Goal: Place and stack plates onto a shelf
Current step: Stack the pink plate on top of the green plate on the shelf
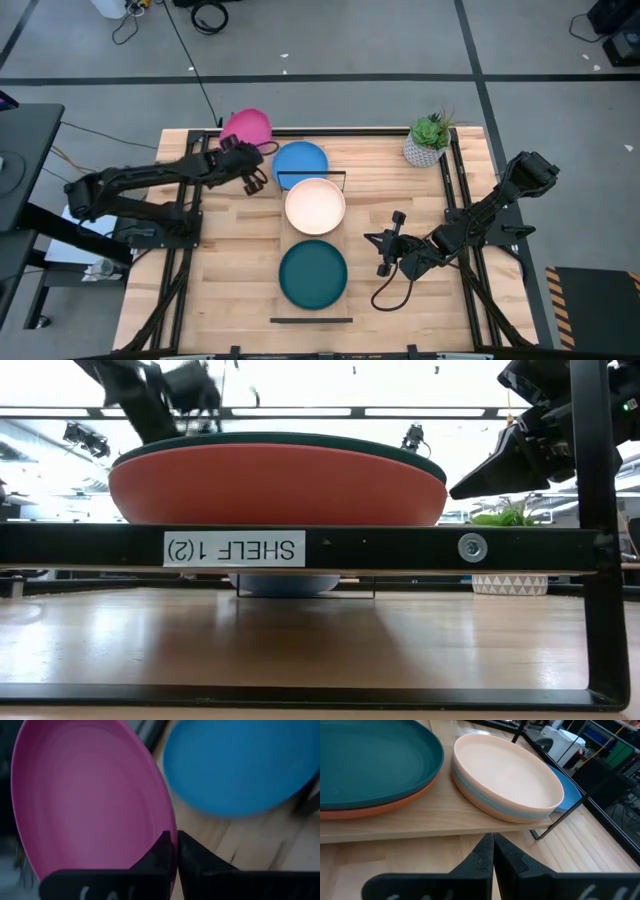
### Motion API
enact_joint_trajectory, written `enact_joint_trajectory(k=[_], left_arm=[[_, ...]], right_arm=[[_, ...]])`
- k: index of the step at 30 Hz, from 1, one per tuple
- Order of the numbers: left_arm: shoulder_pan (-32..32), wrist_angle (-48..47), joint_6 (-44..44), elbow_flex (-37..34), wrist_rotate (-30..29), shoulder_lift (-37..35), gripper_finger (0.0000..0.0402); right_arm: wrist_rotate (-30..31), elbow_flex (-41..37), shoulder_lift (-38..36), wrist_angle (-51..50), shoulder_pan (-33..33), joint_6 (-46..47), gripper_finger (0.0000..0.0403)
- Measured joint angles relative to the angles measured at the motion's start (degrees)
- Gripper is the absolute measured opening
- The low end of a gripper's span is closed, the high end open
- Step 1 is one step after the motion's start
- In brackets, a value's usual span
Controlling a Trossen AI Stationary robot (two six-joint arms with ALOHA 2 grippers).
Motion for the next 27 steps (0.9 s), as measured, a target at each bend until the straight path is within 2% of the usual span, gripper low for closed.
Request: enact_joint_trajectory(k=[3, 10, 13, 16, 20, 27], left_arm=[[-3.3, 1.8, 3.6, 2.1, 1.3, -3.3, 0.0017], [-15.9, 9.2, 13.4, 3.8, 10.2, -7.2, 0.0019], [-23.5, 12.3, 20.2, 3.8, 9.4, -7.3, 0.0019], [-31.4, 13.9, 25.7, 3.8, 5.3, -6.5, 0.0018], [-40.0, 13.9, 24.9, 3.8, 3.8, -4.8, 0.0021], [-52.7, 18.1, 17.0, 3.8, 7.2, 2.6, 0.0022]], right_arm=[[0.0, -0.5, 0.0, 0.2, 0.0, 0.0, 0.0014], [0.0, -0.7, 0.0, 0.3, 0.0, 0.2, 0.0014], [0.0, -0.7, 0.0, 0.4, 0.0, 0.2, 0.0014], [0.1, -0.7, 0.0, 0.4, 0.0, 0.3, 0.0014], [0.1, -0.7, 0.0, 0.6, 0.0, 0.3, 0.0014], [0.1, -0.7, 0.0, 0.8, 0.0, 0.3, 0.0014]])
